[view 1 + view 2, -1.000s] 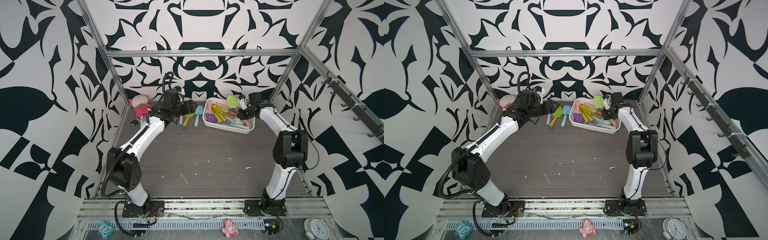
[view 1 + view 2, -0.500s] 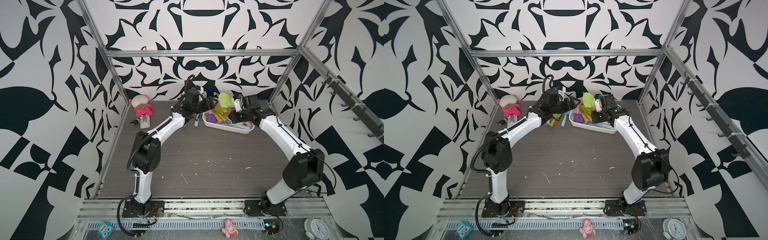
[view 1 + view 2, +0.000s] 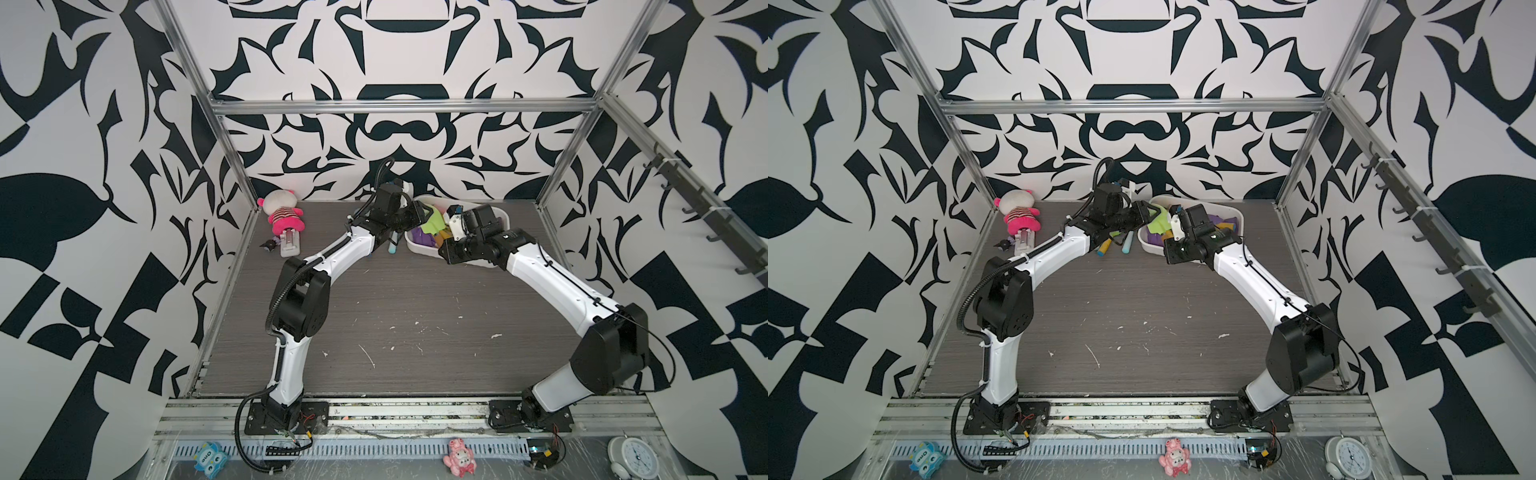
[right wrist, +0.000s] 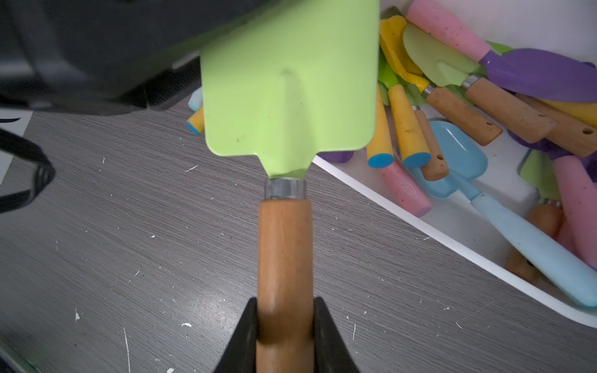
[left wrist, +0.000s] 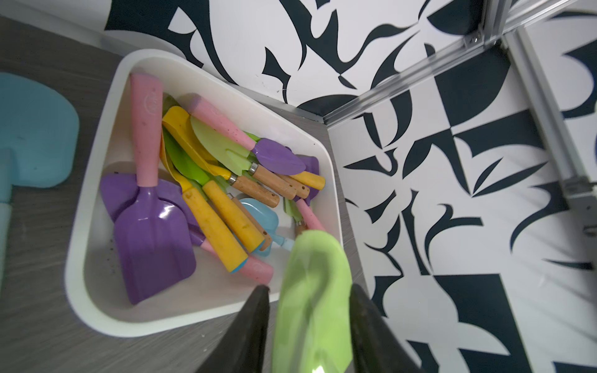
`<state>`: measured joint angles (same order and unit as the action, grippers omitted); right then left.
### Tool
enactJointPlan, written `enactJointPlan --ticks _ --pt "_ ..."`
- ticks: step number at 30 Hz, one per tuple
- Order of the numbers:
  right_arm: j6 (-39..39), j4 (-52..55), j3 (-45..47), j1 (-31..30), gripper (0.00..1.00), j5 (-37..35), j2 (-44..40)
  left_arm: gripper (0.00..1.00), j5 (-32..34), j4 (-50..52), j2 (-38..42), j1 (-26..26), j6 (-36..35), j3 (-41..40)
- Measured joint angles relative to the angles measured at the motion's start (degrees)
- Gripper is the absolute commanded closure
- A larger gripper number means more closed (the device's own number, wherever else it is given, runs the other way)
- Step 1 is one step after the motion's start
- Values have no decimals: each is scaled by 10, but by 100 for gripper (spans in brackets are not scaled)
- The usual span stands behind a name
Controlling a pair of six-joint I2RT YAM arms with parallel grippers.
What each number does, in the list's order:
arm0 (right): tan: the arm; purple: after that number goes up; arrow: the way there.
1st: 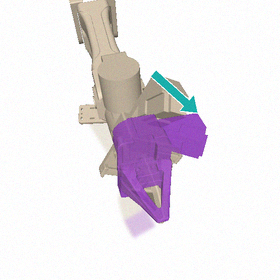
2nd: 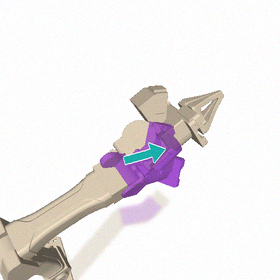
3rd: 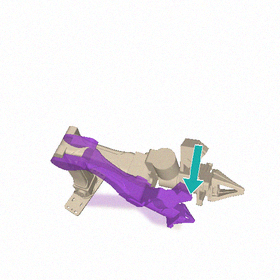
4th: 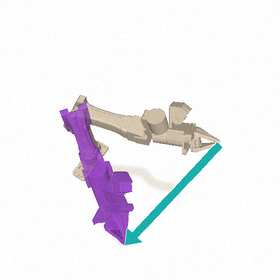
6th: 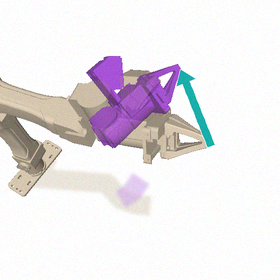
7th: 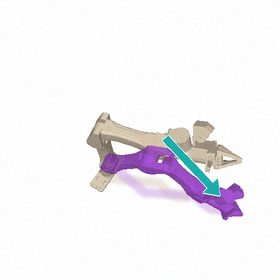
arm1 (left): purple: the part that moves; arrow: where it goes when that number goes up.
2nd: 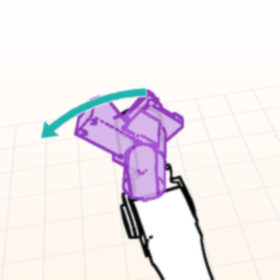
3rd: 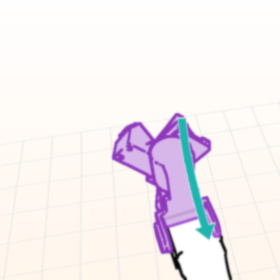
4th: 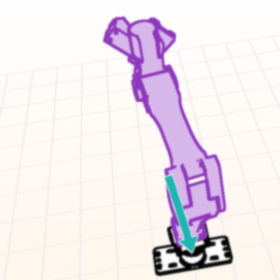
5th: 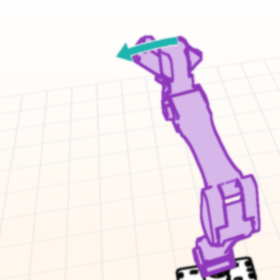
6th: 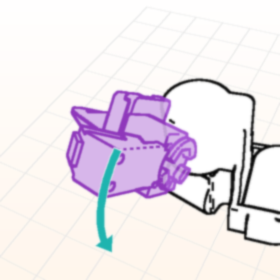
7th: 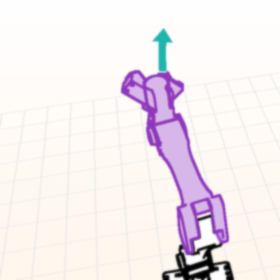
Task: Take the shovel out of the storage box
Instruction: Pick up the shovel from the storage box.
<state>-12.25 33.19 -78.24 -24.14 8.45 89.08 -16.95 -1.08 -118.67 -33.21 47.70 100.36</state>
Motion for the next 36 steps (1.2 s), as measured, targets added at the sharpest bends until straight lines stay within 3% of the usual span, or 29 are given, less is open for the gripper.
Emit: enactJointPlan --ticks 11,15,21,24,28,36 --pt "-25 0 1 0 100 4 -2 99 -21 -17 1 5 17 -15" --pt "-28 -4 2 -1 94 7 -2 100 -30 -35 8 6 19 -19" --pt "-31 -21 6 -1 44 20 -2 100 -58 -76 14 16 9 -45" --pt "-22 -39 4 1 32 27 -9 100 -78 -81 14 24 -7 -55" --pt "-8 -52 -9 10 26 33 -20 100 -104 -90 15 35 -22 -66" --pt "-8 -91 -36 59 29 99 -18 100 -152 -120 20 42 -30 -71"
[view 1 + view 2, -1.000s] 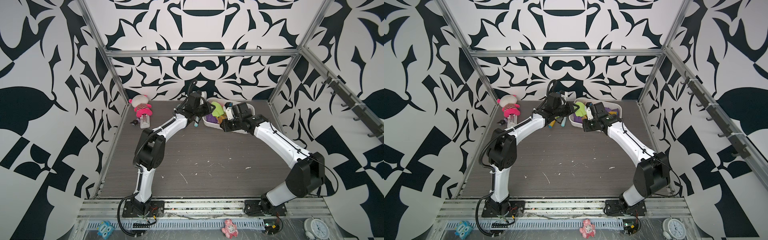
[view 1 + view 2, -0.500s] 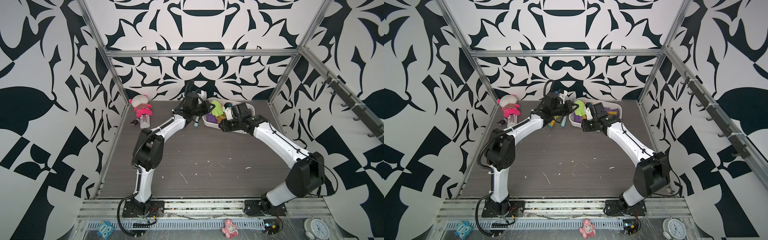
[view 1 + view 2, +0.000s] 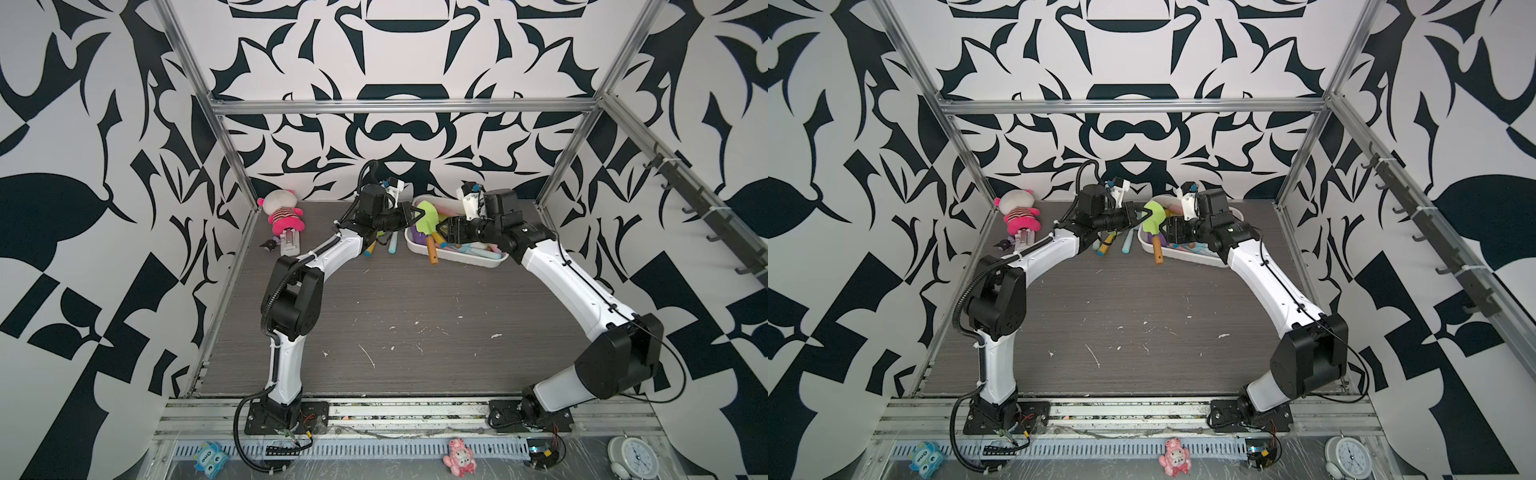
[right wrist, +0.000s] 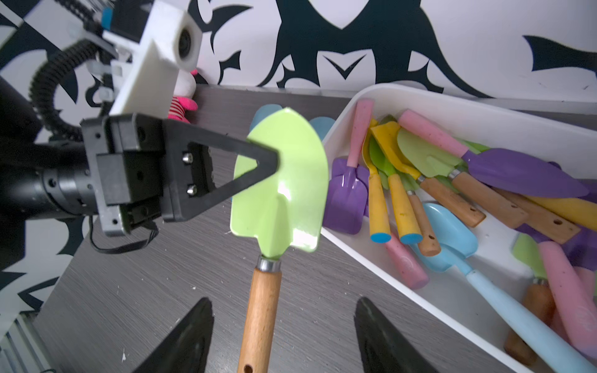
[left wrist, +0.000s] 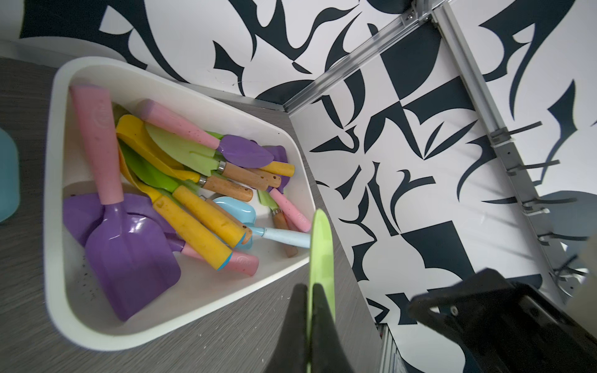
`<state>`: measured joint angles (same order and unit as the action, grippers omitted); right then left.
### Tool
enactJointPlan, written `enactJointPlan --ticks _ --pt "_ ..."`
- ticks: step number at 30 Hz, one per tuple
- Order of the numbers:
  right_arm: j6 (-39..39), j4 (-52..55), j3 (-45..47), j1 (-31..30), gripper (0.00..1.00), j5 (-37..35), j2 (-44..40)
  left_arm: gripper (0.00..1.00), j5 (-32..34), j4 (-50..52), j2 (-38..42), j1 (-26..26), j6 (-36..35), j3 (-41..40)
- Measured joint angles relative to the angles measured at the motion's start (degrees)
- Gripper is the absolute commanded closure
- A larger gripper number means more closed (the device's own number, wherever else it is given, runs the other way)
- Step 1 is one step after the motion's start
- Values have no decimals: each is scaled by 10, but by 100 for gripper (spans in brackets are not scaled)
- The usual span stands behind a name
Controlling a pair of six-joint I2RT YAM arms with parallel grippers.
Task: Take the shovel out of the storage box
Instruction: Pick up the shovel from the storage box.
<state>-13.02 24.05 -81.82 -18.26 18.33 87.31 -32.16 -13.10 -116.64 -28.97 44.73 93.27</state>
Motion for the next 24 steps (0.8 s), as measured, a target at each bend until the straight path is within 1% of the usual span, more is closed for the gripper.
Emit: enactJointPlan --ticks 6,10,17,21,23,24 --pt "-19 -37 0 25 33 47 25 100 -38 -34 1 0 7 0" --pt "-35 -61 0 40 39 76 45 100 -62 -56 1 0 20 0" --pt "-67 -102 0 56 61 124 69 100 -89 -89 1 0 40 0" --pt "-88 -131 0 57 80 147 69 100 -98 -91 1 0 49 2" --pt "-97 -144 1 57 87 155 69 100 -102 -92 -1 0 51 6" --pt "-104 -150 1 57 89 158 69 100 -104 -93 -1 2 51 7"
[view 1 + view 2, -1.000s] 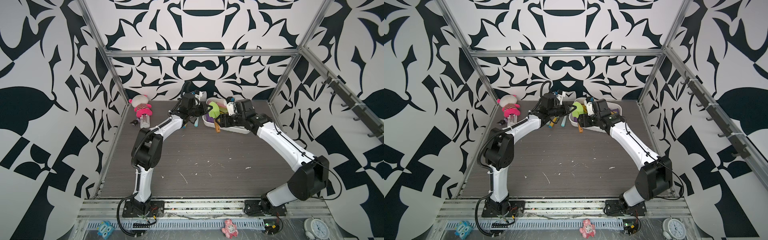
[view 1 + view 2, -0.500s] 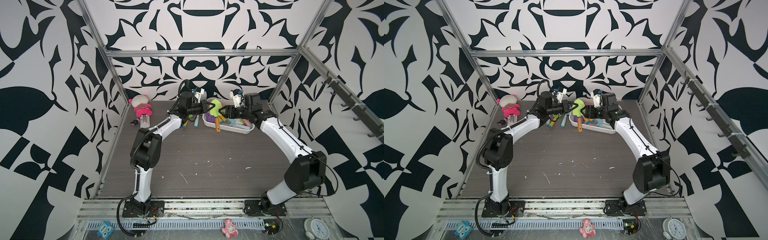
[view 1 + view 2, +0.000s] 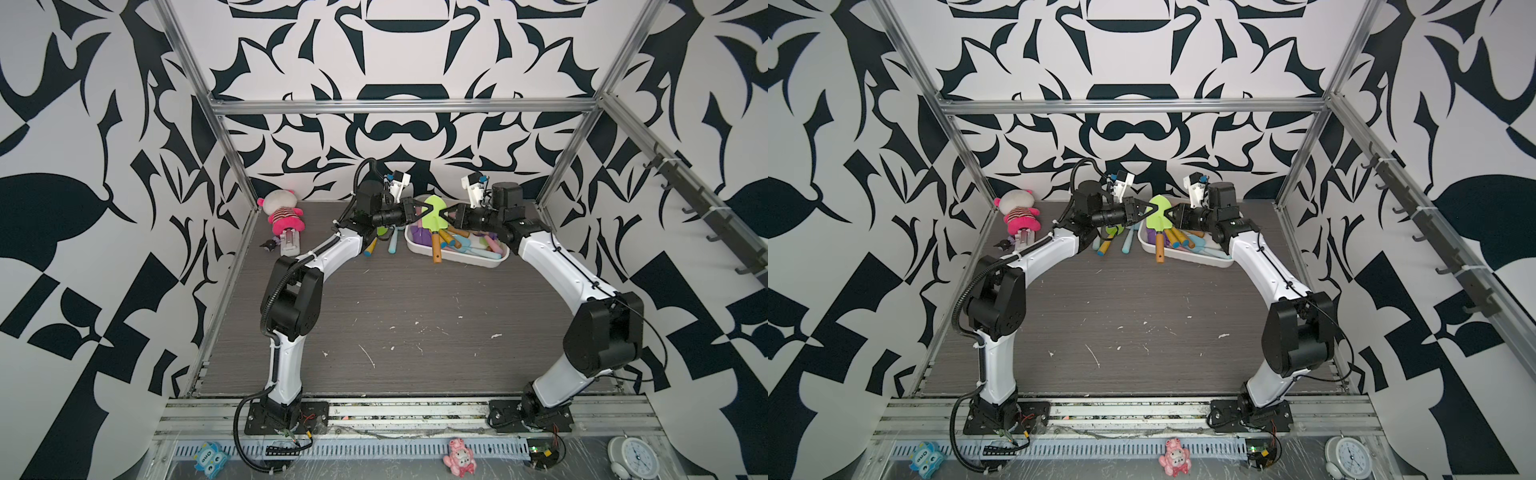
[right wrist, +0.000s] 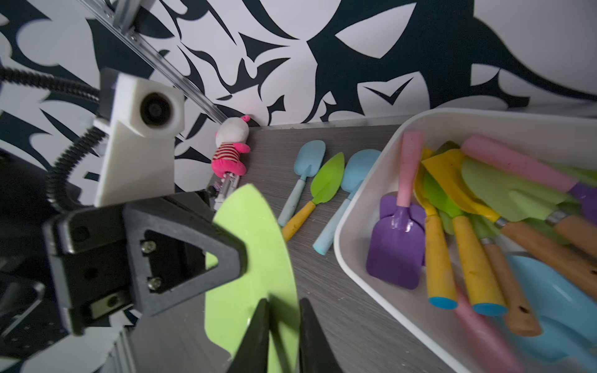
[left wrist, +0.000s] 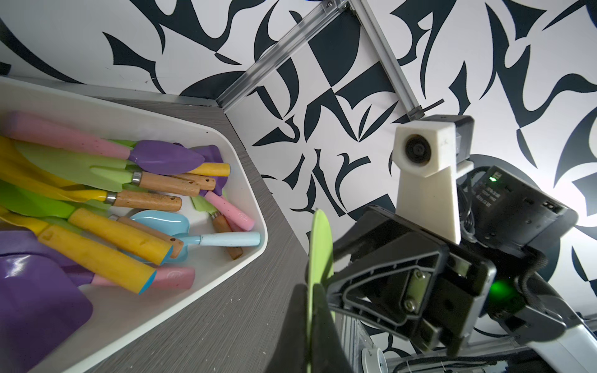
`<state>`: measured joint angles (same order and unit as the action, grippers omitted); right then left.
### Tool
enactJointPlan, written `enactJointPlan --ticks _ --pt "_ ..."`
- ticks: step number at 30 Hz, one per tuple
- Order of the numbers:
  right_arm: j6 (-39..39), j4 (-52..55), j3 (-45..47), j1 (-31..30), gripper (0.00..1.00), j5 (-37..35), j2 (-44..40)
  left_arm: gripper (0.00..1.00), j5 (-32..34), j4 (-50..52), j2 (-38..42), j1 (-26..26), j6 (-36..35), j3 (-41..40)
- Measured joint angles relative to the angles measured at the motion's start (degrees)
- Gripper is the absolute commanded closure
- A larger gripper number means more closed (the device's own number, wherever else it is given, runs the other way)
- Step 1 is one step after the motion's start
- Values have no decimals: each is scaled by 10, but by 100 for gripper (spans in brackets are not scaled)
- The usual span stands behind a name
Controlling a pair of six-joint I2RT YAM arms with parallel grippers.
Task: Take the shovel out of the storage box
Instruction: Pick up the shovel from the storage box.
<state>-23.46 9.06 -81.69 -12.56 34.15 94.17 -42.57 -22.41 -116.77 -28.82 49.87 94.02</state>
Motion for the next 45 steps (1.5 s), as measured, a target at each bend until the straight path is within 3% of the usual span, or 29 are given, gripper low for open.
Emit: enactJointPlan --ticks 5,8,9,10,14,24,31,38,45 --pt "-36 -32 11 6 100 28 -2 98 -19 -7 -14 4 2 20" --pt "-44 -40 19 7 100 28 -3 82 -16 -4 -19 4 5 22" --pt "-46 -42 20 6 100 26 -4 73 -12 -2 -19 5 8 22" --pt "-47 -44 22 5 100 22 -7 57 -5 2 -20 7 10 22" --pt "-57 -39 26 -3 100 -12 -15 30 22 14 -16 11 7 19" --pt "-65 8 20 -12 100 -111 -19 21 130 95 66 22 -52 -45" --pt "-73 16 10 -16 100 -146 -19 20 180 163 133 6 -114 -85" --pt "-82 19 -1 -18 100 -164 -19 29 214 269 142 -60 -195 -74" --pt "-86 20 -1 -20 100 -170 -19 36 240 351 115 -89 -250 -7"
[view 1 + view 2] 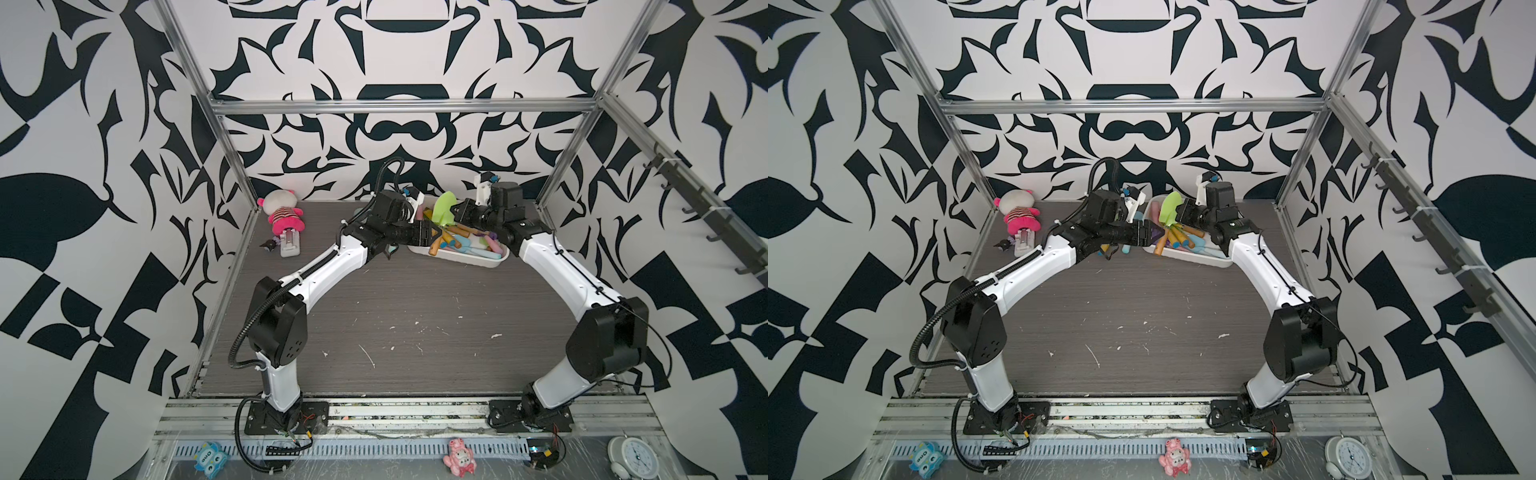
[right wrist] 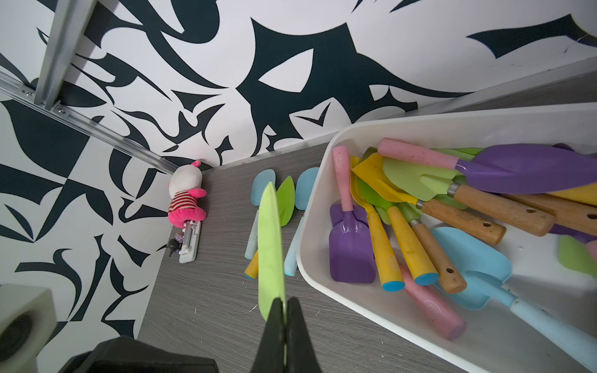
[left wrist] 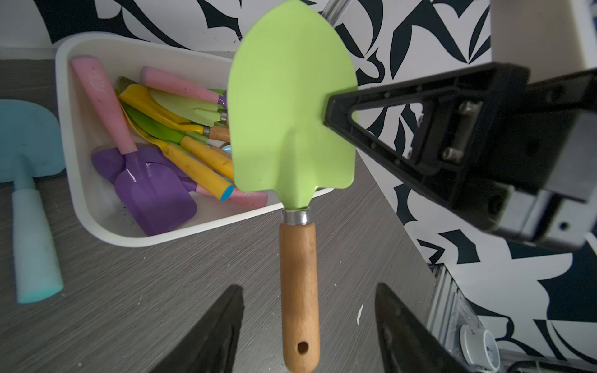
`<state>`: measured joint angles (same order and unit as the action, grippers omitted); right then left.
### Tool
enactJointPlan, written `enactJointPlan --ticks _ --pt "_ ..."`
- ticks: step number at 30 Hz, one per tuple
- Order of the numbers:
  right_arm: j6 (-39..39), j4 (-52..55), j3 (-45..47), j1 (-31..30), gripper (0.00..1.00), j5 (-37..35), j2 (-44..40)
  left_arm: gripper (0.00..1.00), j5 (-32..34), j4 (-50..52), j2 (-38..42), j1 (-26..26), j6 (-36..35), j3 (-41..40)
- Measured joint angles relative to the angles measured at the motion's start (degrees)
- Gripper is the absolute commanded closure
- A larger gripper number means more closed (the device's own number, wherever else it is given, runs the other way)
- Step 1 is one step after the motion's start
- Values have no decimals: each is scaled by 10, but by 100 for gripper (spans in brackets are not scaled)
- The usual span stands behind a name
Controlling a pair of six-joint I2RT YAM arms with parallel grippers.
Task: Take the shovel out of the storage box
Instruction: Pick up the shovel from the storage box.
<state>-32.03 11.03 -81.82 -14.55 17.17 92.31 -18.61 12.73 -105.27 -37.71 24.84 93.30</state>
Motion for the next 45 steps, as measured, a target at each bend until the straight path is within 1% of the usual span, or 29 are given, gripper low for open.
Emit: enactJointPlan --ticks 6,11,15,20,23,26,28,30,33,36,39,42,45 --pt "-5 1 0 -2 100 -5 0 41 14 38 -30 -14 -27 28" --pt "-9 1 0 -2 100 -5 0 57 32 68 -54 -24 -42 44" --pt "-10 1 0 -2 100 -8 0 66 45 75 -58 -29 -53 47" --pt "-11 3 0 -2 100 -9 0 84 58 82 -58 -32 -53 50" --pt "-13 2 0 -2 100 -9 0 90 60 84 -58 -32 -58 50" --pt "-13 2 0 -2 100 -9 0 93 65 85 -58 -32 -62 50" --pt "-13 2 0 -2 94 -9 0 95 69 84 -58 -32 -65 50" --pt "-12 0 0 -2 80 -9 0 96 74 84 -56 -32 -69 49" --pt "-10 -7 0 -2 61 -9 0 98 87 87 -52 -31 -78 46" --pt "-6 -16 0 -2 45 -9 0 100 95 89 -46 -27 -84 40" --pt "-3 -21 1 -2 34 -11 -1 100 100 91 -33 -19 -87 26" --pt "0 -23 1 -2 24 -17 -4 100 104 92 -21 -7 -88 16" --pt "3 -23 3 -2 21 -26 -13 100 108 92 -14 9 -88 11"
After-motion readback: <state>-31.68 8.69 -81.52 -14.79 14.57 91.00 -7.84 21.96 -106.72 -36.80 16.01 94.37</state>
